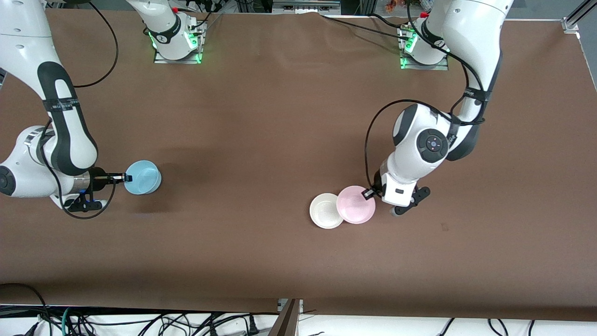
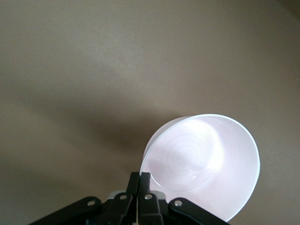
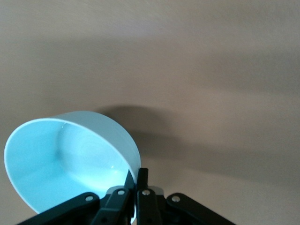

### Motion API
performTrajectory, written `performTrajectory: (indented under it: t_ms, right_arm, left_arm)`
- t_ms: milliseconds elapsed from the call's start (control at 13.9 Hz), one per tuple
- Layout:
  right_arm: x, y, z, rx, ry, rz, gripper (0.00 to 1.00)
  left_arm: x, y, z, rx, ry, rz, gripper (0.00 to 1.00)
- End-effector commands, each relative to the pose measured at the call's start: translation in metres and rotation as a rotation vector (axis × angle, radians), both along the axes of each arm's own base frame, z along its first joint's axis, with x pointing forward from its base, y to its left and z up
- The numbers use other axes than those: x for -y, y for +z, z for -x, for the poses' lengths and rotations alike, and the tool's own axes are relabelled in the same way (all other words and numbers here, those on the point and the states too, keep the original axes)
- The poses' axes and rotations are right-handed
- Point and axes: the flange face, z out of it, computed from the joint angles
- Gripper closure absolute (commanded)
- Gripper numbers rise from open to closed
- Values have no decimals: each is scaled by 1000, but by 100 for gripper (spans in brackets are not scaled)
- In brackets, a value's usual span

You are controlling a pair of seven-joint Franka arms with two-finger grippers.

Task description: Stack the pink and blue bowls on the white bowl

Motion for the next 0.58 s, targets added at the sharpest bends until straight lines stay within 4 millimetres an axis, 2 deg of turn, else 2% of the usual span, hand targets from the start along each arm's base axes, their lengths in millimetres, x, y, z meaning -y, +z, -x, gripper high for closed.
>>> performTrajectory:
  t_ms: [0, 216, 361, 505]
  right_arm:
    - [-11, 28, -9, -1, 30, -43, 100]
    - [-19, 31, -10, -5, 40, -46, 100]
    - [-29, 34, -12, -1, 49, -53, 100]
    - [-39, 35, -14, 2, 63, -62, 100]
  left_arm:
    - [25, -10, -8, 8, 60, 27, 100]
    - [54, -21, -3, 61, 127, 60, 100]
    - [56, -21, -2, 63, 131, 62, 100]
    - [60, -31, 1, 53, 125, 56, 100]
